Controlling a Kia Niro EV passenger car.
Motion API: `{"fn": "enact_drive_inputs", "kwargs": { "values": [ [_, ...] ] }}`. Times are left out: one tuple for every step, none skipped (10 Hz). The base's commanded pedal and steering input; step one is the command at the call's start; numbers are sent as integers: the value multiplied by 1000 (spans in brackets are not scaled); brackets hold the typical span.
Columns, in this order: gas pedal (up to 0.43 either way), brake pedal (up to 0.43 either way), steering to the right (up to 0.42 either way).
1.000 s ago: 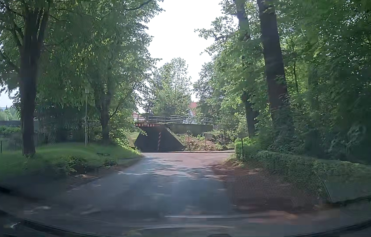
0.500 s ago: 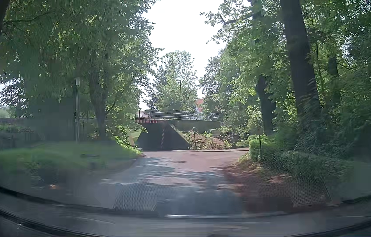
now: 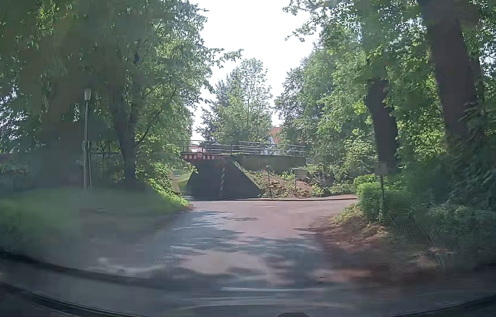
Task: Follow the waypoints while adhering to traffic rules and regulations
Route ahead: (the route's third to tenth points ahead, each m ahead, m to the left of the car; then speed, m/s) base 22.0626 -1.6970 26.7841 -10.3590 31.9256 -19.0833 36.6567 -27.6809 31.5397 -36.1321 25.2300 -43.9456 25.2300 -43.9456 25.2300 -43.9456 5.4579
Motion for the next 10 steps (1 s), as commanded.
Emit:
{"fn": "enact_drive_inputs", "kwargs": {
  "values": [
    [59,0,-30],
    [39,0,-29],
    [0,0,-25],
    [0,0,-22],
    [0,0,-21],
    [0,0,-17],
    [0,0,-13],
    [0,0,-11],
    [0,0,-8],
    [0,0,-3]
  ]
}}
